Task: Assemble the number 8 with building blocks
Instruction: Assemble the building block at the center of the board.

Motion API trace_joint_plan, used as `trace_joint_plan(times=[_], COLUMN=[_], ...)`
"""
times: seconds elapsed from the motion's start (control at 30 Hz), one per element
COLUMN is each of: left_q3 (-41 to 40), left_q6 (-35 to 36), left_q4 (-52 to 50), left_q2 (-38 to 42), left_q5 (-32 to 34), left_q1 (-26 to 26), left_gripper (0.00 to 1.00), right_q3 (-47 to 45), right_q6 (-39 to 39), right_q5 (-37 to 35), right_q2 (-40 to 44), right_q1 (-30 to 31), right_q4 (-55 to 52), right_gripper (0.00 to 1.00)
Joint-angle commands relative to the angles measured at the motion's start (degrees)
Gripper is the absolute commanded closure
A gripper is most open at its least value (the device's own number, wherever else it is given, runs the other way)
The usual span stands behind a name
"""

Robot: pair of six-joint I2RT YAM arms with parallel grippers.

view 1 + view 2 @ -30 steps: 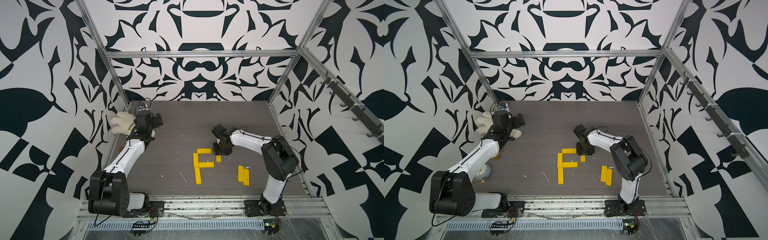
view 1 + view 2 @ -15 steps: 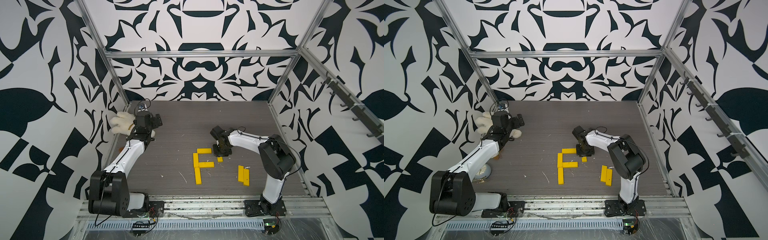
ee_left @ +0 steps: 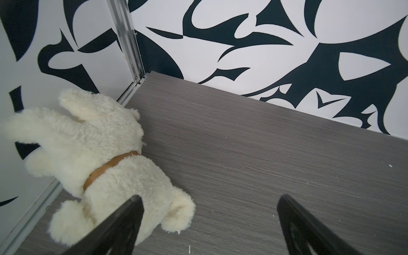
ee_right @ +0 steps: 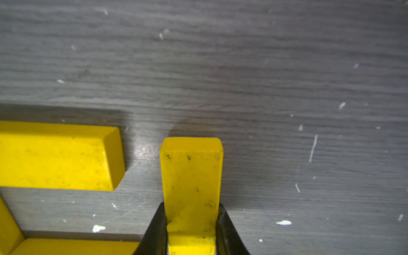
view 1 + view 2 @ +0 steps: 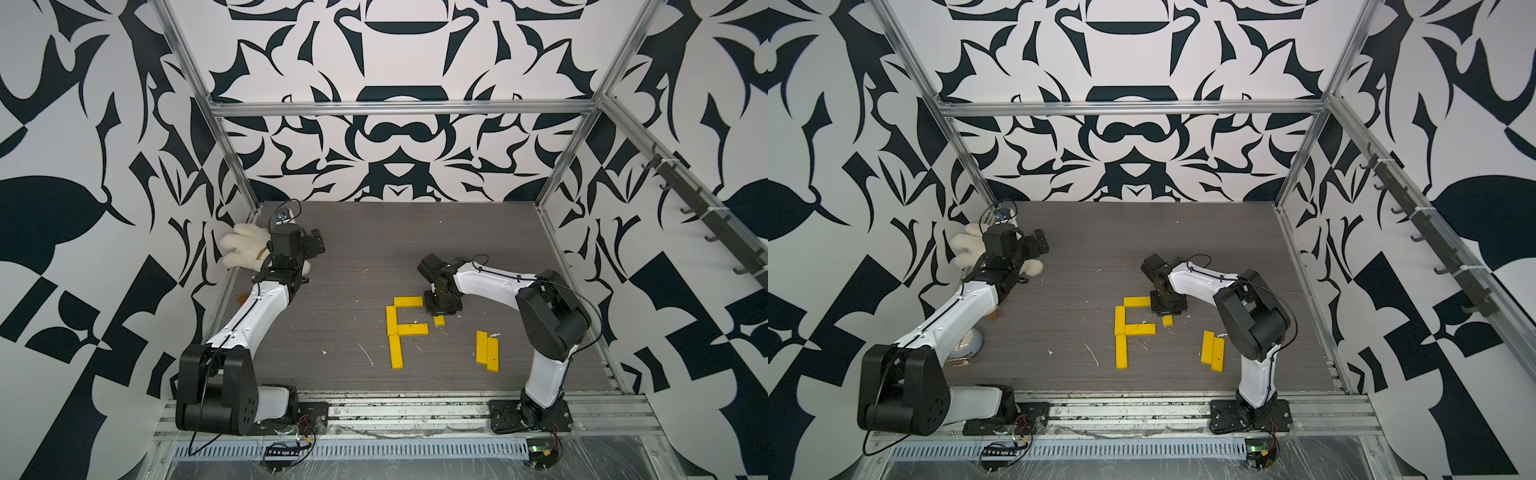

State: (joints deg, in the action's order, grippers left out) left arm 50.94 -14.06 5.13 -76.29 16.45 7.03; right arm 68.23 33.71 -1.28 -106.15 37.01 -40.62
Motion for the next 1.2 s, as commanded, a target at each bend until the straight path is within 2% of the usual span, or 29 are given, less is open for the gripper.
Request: trace_joint_plan(times=[0.0, 1.17], left_q3=[-1.1, -2.0], left_q6=[-0.3, -1.5], left_q4=[1.0, 1.6], left_q2=[1.6, 2.2], left_q5=[-0.3, -1.2], left_q1=[-0.3, -0.2], left_gripper=[0.01, 0.01], right_q3=[0.4, 1.0], right_q6=[1.6, 2.7], right_q5=[-1.3, -1.4], right_q2=[2.6, 2.2], right_q1=[0.7, 2.8], right_q4=[-1.8, -1.6], right_gripper=[0.73, 0.73])
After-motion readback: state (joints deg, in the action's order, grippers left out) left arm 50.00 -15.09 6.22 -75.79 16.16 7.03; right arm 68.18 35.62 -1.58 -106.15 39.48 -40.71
